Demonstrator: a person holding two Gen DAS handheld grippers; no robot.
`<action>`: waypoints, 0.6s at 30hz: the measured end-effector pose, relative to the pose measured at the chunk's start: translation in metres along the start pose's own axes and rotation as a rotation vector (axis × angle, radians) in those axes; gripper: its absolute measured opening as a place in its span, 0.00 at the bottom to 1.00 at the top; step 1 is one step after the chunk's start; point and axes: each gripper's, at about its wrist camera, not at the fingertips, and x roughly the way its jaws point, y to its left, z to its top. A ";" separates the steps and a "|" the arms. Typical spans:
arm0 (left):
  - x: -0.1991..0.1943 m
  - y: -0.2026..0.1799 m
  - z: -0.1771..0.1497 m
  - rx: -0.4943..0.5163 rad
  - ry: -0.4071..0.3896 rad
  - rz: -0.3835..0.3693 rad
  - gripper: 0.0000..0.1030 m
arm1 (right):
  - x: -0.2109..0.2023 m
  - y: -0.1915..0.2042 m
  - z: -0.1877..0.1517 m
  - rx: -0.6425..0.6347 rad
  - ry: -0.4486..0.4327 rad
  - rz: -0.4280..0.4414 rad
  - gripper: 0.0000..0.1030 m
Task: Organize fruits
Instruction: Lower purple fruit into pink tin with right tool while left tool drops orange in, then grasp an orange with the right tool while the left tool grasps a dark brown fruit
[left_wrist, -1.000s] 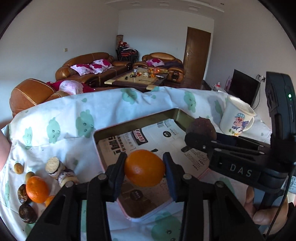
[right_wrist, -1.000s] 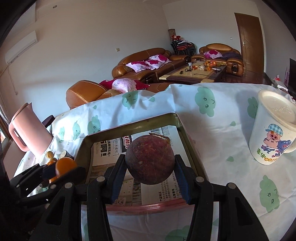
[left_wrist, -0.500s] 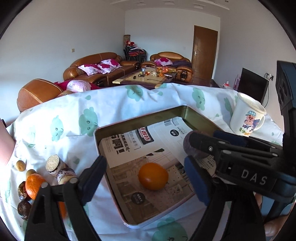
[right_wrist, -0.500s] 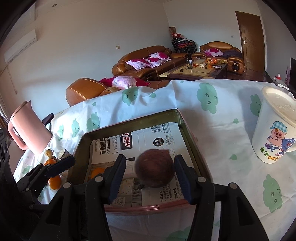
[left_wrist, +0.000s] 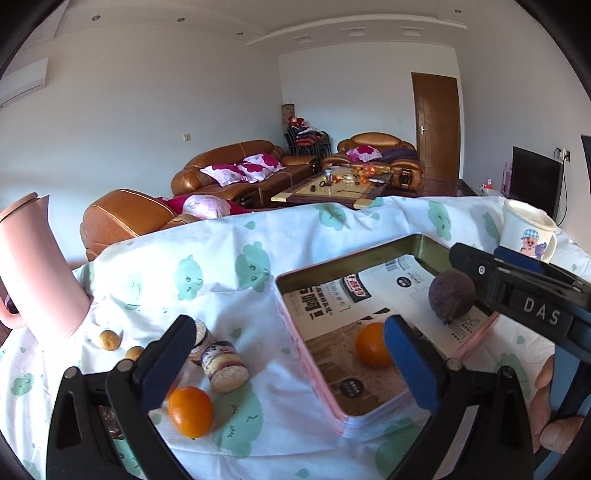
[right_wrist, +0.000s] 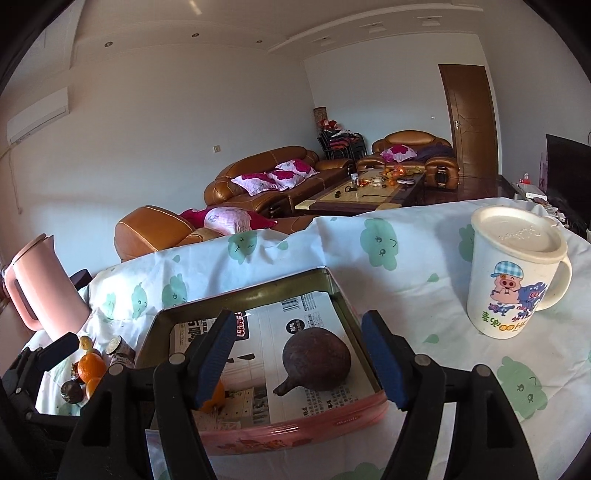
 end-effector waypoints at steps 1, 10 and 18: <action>-0.001 0.003 -0.001 -0.006 -0.001 0.001 1.00 | -0.001 0.003 -0.001 -0.011 -0.006 -0.005 0.69; 0.000 0.024 -0.011 -0.048 0.037 0.010 1.00 | -0.015 0.019 -0.010 -0.065 -0.063 -0.074 0.70; -0.004 0.045 -0.018 -0.063 0.052 0.030 1.00 | -0.030 0.038 -0.021 -0.086 -0.086 -0.096 0.70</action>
